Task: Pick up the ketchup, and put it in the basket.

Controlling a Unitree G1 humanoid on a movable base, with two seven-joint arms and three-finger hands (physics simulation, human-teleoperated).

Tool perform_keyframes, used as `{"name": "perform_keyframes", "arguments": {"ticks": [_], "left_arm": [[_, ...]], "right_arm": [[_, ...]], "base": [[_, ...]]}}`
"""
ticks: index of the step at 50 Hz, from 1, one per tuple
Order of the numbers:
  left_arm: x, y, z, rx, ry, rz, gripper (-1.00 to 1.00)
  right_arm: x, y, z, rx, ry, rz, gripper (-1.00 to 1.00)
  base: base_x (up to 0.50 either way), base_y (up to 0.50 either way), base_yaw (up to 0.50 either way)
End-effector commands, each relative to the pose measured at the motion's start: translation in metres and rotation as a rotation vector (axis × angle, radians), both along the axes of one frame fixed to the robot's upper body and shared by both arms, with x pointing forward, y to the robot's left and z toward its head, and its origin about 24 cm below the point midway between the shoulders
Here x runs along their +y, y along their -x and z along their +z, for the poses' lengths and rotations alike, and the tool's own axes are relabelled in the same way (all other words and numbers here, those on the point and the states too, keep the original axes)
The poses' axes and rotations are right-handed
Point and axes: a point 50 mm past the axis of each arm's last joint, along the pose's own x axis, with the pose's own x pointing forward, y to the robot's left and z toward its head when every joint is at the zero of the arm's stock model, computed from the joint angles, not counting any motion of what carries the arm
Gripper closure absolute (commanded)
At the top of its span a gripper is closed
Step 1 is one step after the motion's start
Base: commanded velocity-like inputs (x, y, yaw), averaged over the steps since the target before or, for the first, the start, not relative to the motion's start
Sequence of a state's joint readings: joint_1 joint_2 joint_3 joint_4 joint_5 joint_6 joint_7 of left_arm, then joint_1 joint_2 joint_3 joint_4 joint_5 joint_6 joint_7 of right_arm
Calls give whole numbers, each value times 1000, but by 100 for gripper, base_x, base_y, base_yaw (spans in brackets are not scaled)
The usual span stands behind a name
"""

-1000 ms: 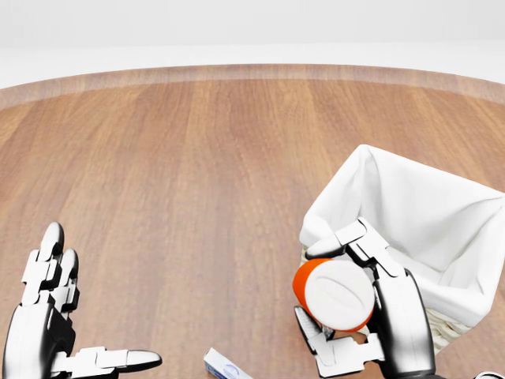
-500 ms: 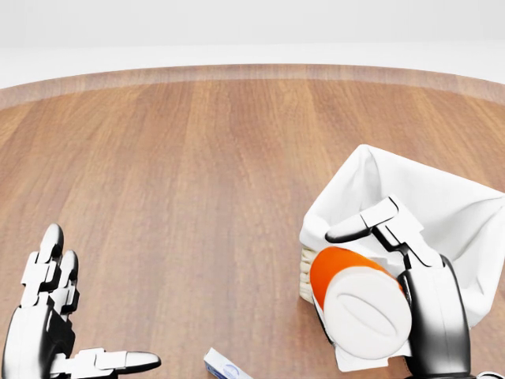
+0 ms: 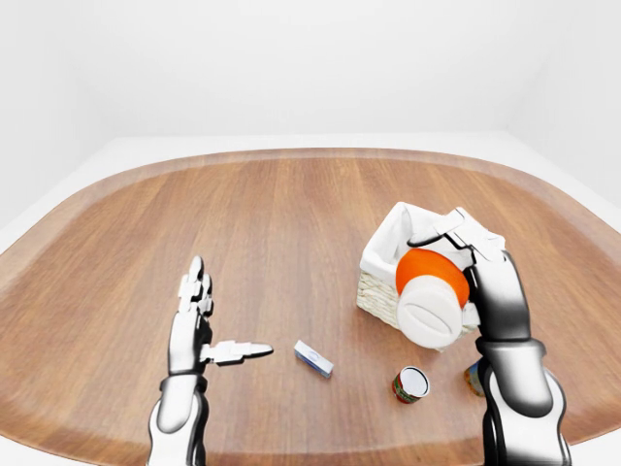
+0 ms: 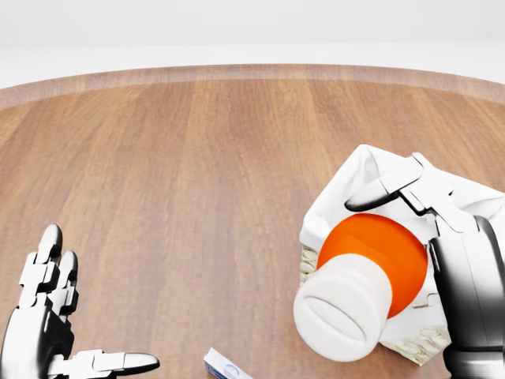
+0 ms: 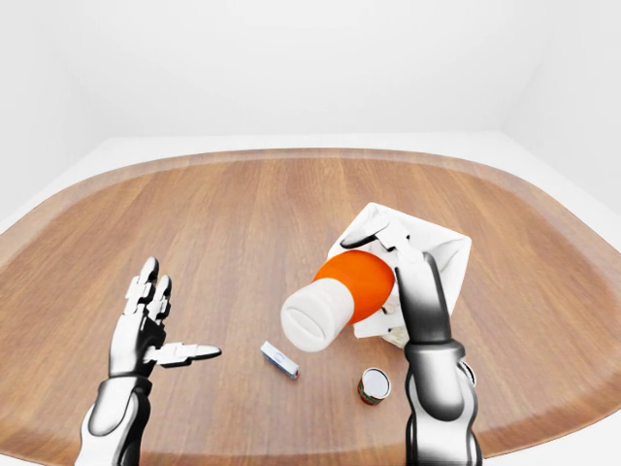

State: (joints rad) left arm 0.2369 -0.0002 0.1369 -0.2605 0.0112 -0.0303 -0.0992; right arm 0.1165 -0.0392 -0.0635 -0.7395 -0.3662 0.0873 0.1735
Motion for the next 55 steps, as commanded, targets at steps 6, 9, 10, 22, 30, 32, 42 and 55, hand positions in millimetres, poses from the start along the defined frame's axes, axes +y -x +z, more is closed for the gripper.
{"name": "perform_keyframes", "arguments": {"ticks": [6, 9, 10, 22, 30, 32, 42, 55], "left_arm": [[1, 1, 2, -2, 6, -2, -100], [0, 1, 2, -2, 4, -3, -100], [0, 1, 2, -4, 3, -3, -100], [1, 1, 3, -5, 7, -1, -100], [1, 1, 3, -7, 11, 0, -100], [1, 1, 2, -6, 11, 2, -100], [-1, -2, -3, 1, 6, 0, -100], [-3, -1, -3, 0, 5, -11, -100]], "right_arm": [[-11, -14, 19, -62, 149, -70, 100], [-16, -28, 16, -31, 203, -89, 100], [-17, -31, 15, -19, 216, -93, 100], [-30, -51, 17, 53, 411, -156, 100], [-43, -63, 19, 91, 465, -204, 100], [-45, -67, 19, 100, 471, -210, 100], [-54, -86, 24, 147, 578, -247, 100], [-55, -91, 31, 212, 725, -278, 100]], "base": [[0, 0, 0], [0, 0, 0], [0, 0, 0], [0, 0, 0], [0, 0, 0], [0, 0, 0], [0, 0, 0], [0, 0, 0]]}}
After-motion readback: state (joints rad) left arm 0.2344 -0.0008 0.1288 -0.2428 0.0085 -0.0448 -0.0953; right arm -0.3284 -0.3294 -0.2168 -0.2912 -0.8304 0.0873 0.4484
